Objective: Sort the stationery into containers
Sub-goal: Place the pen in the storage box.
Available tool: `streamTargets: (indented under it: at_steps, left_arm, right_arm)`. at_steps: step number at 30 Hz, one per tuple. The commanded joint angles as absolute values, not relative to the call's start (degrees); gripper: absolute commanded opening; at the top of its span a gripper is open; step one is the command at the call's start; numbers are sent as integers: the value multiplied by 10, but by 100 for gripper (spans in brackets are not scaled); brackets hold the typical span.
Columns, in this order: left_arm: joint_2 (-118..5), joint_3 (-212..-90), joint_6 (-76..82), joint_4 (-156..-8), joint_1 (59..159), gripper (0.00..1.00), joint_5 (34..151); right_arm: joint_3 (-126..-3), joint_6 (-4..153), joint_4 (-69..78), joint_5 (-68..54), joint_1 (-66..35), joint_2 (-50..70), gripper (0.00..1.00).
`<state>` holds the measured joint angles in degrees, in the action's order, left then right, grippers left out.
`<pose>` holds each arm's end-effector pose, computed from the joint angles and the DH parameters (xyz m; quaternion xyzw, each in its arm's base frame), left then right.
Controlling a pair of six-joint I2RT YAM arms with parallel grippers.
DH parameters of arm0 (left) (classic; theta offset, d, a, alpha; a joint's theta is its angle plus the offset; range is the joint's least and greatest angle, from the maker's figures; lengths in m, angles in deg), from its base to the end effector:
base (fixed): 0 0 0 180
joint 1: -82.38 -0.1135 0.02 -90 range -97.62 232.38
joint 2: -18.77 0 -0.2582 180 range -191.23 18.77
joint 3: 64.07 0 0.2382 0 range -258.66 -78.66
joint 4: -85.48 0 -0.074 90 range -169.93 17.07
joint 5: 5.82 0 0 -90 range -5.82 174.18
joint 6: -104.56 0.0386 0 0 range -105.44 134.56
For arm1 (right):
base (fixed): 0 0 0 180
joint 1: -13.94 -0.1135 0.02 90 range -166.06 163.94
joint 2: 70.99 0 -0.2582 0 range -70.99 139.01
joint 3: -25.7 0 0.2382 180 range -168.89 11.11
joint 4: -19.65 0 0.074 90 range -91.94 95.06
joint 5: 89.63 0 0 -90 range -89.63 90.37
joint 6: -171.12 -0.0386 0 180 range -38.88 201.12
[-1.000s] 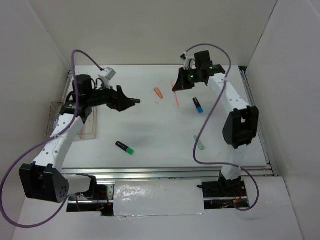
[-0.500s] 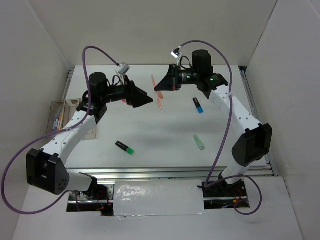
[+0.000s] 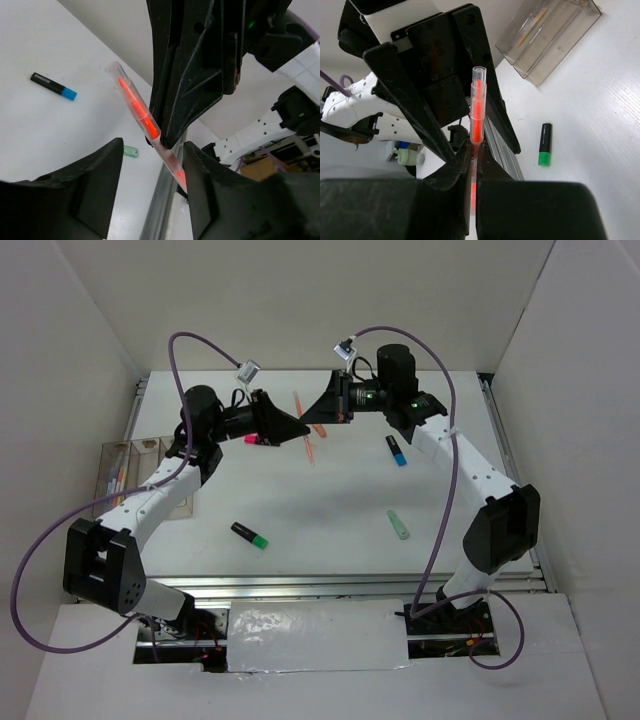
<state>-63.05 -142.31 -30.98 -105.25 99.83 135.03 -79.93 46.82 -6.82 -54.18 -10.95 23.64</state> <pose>0.2950 -0.1241 0.3664 0.1673 0.6578 -0.5960 0.4290 0.3202 0.1832 0.3906 -0.2185 0.7277 0.5829 0.2879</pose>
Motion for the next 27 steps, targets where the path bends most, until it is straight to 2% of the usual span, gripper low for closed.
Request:
streamTargets:
  at_steps: [1, 4, 7, 8, 11, 13, 14, 15, 16, 17, 18, 19, 20, 21, 22, 23, 27]
  left_arm:
    - [-634, -1419, -353, -1122, 998, 59, 1355]
    - [-630, -1410, -371, -1127, 992, 49, 1354]
    - [-624, -1405, -368, -1109, 984, 29, 1351]
    - [-623, -1407, -362, -1088, 982, 15, 1351]
    - [-607, -1409, -340, -1049, 965, 0, 1353]
    - [-597, -1402, -346, -1042, 934, 0, 1365]
    - [-588, -1401, -347, -1039, 919, 0, 1372]
    - [-585, -1402, -342, -1012, 900, 0, 1381]
    - [-581, -1419, -308, -980, 858, 0, 1406]
    - [-583, -1437, -271, -866, 835, 0, 1418]
    - [-586, -1459, -221, -772, 804, 0, 1426]
    - [-591, -1523, -80, -678, 751, 0, 1404]
    - [-614, -1563, 2, -579, 728, 0, 1375]
    - [-626, -1600, 71, -414, 707, 0, 1332]
    - [-642, -1662, 197, -353, 675, 0, 1286]
    - [-666, -1683, 243, -310, 660, 0, 1194]
    - [-688, -1691, 356, -280, 567, 0, 1002]
  right_arm:
    - [-794, 441, -15, -536, -115, 221, 0]
    - [-798, 439, -20, -532, -115, 219, 0]
    - [-796, 436, -15, -536, -116, 219, 0]
    - [-796, 434, -14, -536, -116, 220, 1]
    - [-799, 441, -27, -528, -113, 219, 42]
    - [-799, 452, -37, -525, -104, 215, 55]
    - [-799, 457, -46, -521, -98, 213, 72]
    - [-806, 469, -58, -516, -92, 210, 79]
    - [-808, 479, -87, -504, -73, 205, 95]
    - [-815, 511, -105, -497, -61, 202, 100]
    - [-820, 532, -123, -490, -51, 201, 100]
    - [-825, 555, -170, -470, -29, 196, 100]
    - [-833, 580, -198, -454, -22, 195, 100]
    - [-837, 631, -222, -436, -16, 196, 100]
    - [-844, 655, -280, -393, -11, 201, 100]
    - [-855, 680, -308, -375, -11, 205, 100]
    - [-842, 766, -376, -290, -11, 216, 100]
